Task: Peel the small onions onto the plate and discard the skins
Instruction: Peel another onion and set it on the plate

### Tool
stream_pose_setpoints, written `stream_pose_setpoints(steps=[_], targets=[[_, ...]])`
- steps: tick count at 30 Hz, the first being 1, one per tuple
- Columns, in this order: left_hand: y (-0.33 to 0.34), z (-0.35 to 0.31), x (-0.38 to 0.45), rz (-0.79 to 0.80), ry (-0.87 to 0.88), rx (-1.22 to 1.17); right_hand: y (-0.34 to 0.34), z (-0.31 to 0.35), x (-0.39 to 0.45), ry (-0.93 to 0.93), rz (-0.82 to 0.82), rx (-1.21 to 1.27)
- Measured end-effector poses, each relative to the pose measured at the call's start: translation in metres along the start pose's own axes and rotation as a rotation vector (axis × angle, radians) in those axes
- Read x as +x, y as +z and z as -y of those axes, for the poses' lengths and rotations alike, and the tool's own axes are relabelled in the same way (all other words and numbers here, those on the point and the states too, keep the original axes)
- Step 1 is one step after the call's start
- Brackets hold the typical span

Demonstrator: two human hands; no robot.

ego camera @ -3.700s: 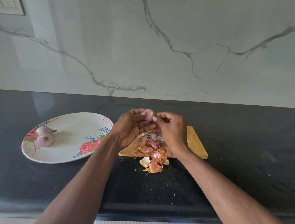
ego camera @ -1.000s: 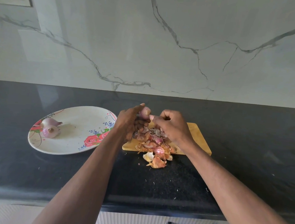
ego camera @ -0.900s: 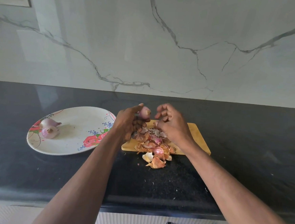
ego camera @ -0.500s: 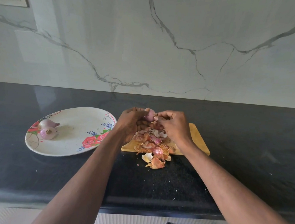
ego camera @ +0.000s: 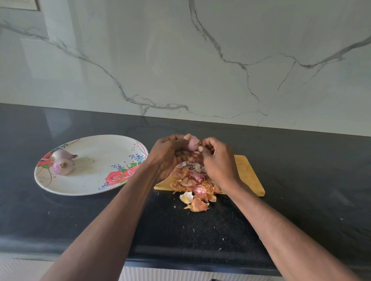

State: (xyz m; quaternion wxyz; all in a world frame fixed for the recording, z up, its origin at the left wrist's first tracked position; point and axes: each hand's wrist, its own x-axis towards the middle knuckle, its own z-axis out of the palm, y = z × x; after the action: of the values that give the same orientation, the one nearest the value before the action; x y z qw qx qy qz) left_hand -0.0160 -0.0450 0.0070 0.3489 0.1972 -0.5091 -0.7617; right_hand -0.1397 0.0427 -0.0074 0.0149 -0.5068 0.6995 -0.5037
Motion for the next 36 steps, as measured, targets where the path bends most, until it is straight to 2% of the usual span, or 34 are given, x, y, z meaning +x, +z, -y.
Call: stream_pose_setpoints(steps=[3,6,10,13,18,24,26,32,36], targets=[[0.0,0.0,-0.001,0.006,0.022,-0.01,0.001,0.001,-0.002,-0.011,0.019,0.005],[0.004,0.002,-0.002,-0.006,0.072,0.005,0.002,0.004,-0.004,0.027,0.007,0.119],[0.0,0.006,0.003,-0.088,0.153,0.147,-0.001,0.016,-0.005,0.026,-0.008,0.264],[-0.003,0.006,0.005,-0.111,0.113,0.119,0.0,0.018,-0.006,-0.026,-0.033,0.179],[-0.005,0.005,0.006,-0.124,0.044,0.091,-0.004,0.008,-0.003,-0.058,-0.176,0.059],[-0.005,0.005,0.007,-0.14,0.038,0.106,-0.005,0.005,0.004,-0.11,-0.06,0.076],[-0.004,0.005,0.007,-0.142,0.04,0.137,-0.002,0.007,0.002,-0.132,-0.074,0.044],[0.002,0.01,0.008,-0.134,0.073,0.214,0.008,0.004,0.0,-0.315,-0.114,-0.237],[-0.001,0.008,0.009,-0.252,0.061,0.121,0.013,0.006,-0.006,-0.361,-0.003,-0.25]])
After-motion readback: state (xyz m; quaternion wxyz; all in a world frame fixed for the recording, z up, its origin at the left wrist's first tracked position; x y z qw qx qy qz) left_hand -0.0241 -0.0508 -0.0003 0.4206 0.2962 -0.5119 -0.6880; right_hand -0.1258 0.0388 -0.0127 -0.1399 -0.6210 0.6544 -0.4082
